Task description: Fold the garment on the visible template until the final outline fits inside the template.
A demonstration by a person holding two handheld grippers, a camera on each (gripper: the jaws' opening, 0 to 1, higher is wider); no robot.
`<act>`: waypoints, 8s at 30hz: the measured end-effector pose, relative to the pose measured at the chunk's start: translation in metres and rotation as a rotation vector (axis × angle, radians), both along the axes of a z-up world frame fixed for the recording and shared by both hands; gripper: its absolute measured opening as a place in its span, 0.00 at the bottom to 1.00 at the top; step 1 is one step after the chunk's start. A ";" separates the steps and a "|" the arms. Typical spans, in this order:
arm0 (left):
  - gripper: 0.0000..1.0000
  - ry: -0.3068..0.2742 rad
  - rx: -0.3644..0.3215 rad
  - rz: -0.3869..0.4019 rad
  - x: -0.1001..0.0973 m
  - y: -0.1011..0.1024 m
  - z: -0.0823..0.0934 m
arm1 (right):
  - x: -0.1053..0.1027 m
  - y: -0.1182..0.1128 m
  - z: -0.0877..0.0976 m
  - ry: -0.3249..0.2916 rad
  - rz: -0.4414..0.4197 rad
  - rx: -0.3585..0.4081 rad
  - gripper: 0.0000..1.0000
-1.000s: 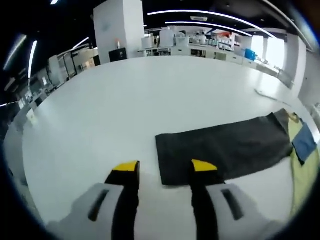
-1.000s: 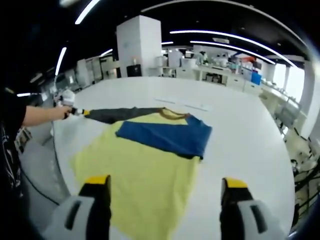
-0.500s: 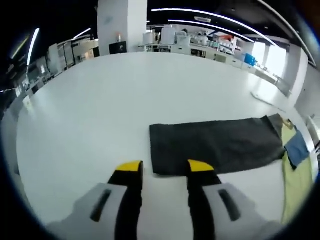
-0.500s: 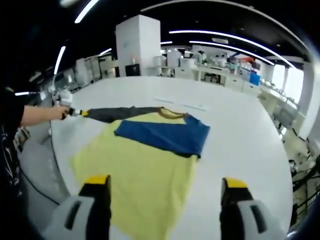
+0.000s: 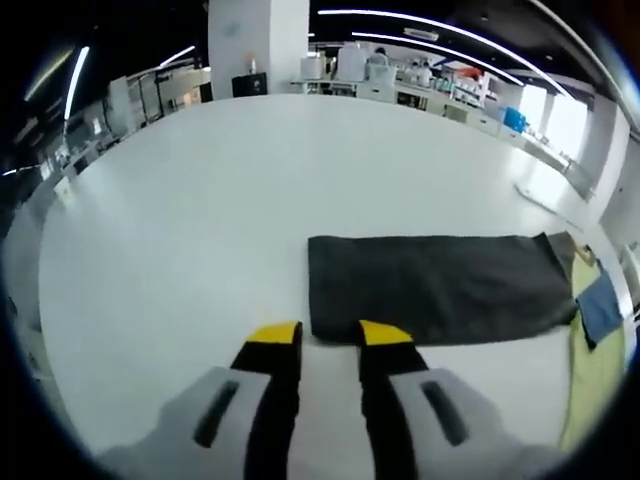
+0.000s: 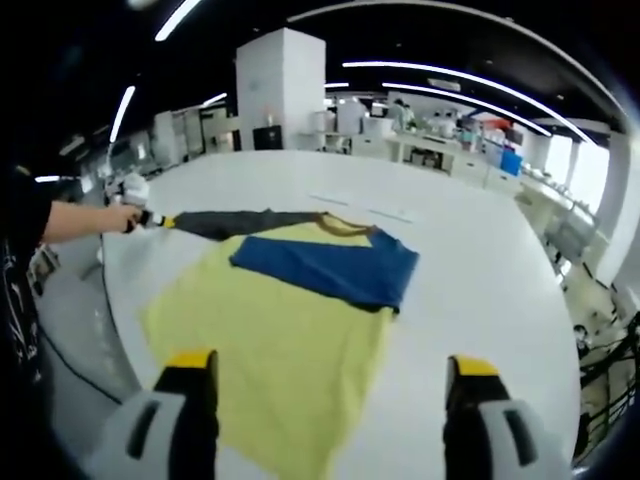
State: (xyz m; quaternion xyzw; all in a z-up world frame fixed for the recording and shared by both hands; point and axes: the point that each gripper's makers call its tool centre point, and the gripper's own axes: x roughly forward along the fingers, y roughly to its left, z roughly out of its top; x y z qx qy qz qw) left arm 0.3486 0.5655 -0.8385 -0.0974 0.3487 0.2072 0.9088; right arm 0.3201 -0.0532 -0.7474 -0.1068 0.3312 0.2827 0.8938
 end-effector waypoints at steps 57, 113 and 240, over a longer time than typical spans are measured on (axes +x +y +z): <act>0.01 -0.166 0.047 -0.381 0.090 -0.137 0.095 | -0.006 0.013 0.003 -0.013 0.020 0.043 0.95; 0.01 -0.334 -0.182 -0.729 0.163 -0.399 0.142 | -0.016 0.005 -0.004 0.019 -0.001 0.047 0.96; 0.77 -0.108 -0.221 -1.224 -0.109 -0.354 0.043 | -0.088 0.017 -0.067 0.220 0.508 -0.094 0.69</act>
